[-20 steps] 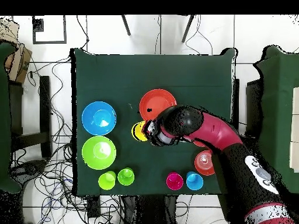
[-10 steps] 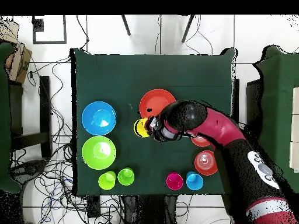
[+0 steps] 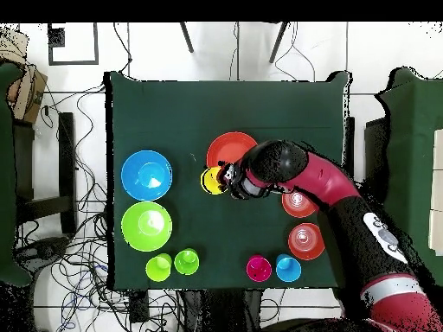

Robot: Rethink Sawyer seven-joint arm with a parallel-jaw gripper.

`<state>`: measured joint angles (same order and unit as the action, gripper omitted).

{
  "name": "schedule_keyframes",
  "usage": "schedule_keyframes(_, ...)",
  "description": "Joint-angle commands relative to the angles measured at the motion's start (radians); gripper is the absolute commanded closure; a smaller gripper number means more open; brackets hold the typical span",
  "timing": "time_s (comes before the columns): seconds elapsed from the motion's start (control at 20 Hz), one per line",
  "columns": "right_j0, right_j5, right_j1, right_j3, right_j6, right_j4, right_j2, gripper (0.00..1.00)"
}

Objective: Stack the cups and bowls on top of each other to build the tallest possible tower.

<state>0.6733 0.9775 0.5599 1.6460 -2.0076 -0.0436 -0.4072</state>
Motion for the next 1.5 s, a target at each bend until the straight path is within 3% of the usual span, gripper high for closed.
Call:
schedule_keyframes(0.05,-0.024,0.056,-0.080,-0.152,0.167,-0.085,-0.061,1.00)
schedule_keyframes(0.55,-0.013,0.141,-0.066,-0.182,0.175,-0.081,-0.069,1.00)
schedule_keyframes(1.05,-0.008,0.141,-0.119,-0.239,0.205,-0.109,-0.069,1.00)
schedule_keyframes(1.5,0.003,0.128,-0.164,-0.218,0.196,-0.103,-0.067,1.00)
